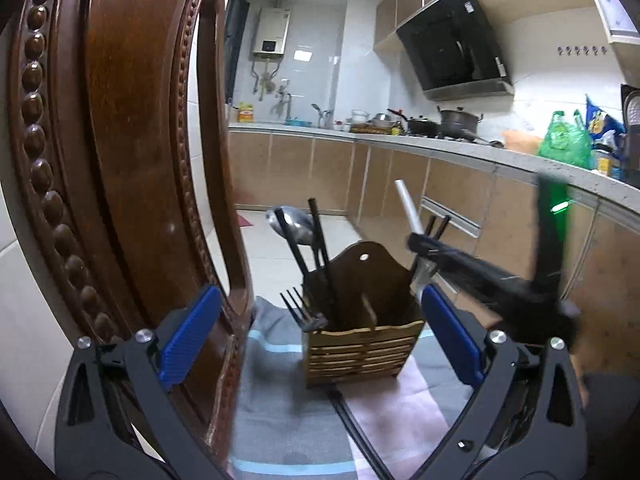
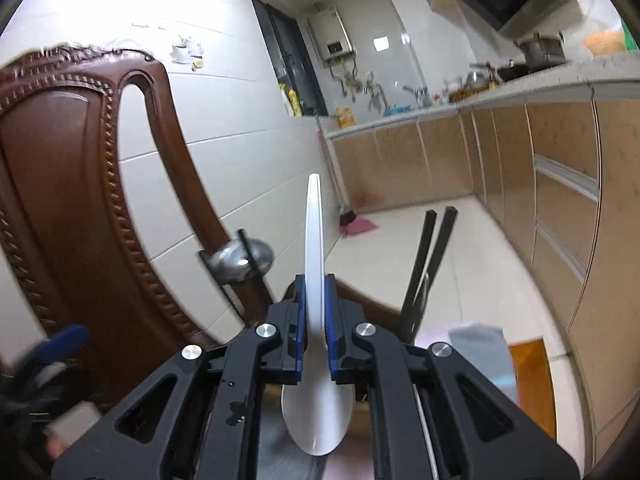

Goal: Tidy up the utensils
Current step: 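Lower the white spoon into the wooden holder and open the right gripper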

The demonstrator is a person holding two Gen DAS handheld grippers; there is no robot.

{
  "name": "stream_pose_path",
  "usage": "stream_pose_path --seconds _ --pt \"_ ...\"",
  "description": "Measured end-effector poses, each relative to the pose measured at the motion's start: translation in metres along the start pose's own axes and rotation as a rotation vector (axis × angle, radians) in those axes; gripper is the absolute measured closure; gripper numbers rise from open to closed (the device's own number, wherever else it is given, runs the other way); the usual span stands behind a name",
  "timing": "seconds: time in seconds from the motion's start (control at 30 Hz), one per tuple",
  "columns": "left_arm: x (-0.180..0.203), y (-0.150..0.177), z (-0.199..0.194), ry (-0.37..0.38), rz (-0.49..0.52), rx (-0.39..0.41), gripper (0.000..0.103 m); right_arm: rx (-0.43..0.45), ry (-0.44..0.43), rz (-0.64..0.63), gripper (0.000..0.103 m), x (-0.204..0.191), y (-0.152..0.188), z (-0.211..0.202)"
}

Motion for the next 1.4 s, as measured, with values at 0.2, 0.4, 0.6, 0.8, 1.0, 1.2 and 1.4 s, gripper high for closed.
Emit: stream_pose_path --seconds 0.2,0.4,0.6,0.8,1.0,1.2,1.4 --pt "-0.002 0.012 0.005 0.038 -0.024 -0.067 0.004 0.075 0.064 -0.042 0.093 0.01 0.008 0.023" --pt "-0.003 0.014 0.01 0.047 -0.038 -0.08 0.004 0.139 0.108 -0.103 0.09 0.01 0.015 0.03" --pt "-0.003 0.014 0.009 0.053 -0.041 -0.081 0.004 0.094 0.122 -0.096 0.07 0.02 0.033 0.025" --pt "-0.003 0.016 0.008 0.05 -0.033 -0.091 0.004 0.16 0.097 -0.061 0.028 0.02 0.03 -0.036" --pt "-0.002 0.015 0.01 0.069 -0.05 -0.106 0.004 -0.02 0.076 0.034 0.027 0.019 0.058 -0.066" --pt "0.0 0.021 0.015 0.065 -0.046 -0.132 0.004 -0.337 0.082 0.105 0.029 0.02 0.103 -0.041" --pt "0.001 0.022 0.015 0.073 -0.049 -0.131 0.004 -0.556 -0.037 0.235 0.054 0.03 0.123 0.013"
Point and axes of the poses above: each gripper's, at about its wrist camera, not at the fingertips, and z roughly the way its jaws point, x to its right, y to its underside, the point moved 8 cm from there along z, roughly the way its jaws point, and after that the axes turned 11 degrees about -y, right-handed, at the moved point
